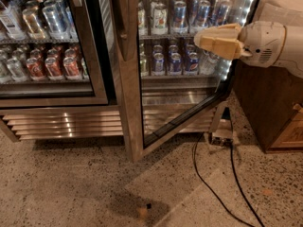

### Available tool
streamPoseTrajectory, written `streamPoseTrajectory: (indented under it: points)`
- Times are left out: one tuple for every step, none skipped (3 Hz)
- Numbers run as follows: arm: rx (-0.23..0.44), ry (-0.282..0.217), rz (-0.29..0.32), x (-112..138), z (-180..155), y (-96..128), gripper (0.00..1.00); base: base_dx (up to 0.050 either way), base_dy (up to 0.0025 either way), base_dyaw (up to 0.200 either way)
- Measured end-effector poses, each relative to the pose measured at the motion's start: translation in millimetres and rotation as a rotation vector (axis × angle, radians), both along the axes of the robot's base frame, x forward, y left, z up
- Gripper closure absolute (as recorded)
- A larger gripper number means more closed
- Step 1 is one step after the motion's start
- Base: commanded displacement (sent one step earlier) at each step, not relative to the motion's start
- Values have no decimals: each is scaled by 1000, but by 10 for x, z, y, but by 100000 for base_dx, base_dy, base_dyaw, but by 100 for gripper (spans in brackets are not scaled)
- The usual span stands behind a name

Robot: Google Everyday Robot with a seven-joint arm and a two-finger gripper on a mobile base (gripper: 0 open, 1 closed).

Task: Open right fridge door

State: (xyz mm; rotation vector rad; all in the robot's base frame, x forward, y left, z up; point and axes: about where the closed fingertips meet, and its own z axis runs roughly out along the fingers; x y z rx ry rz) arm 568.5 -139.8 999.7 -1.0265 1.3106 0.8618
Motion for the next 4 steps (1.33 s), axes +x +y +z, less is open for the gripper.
streamPoseTrajectory:
  points:
    - [0, 0, 0, 1, -1, 0, 100, 0, 0, 0]
    - [-3, 37, -19, 147, -130, 3, 100, 0, 0, 0]
    - [-12, 129, -57, 294, -750, -47, 100, 0, 0, 0]
    - [36, 164, -35, 116, -1166, 24, 100, 0, 0, 0]
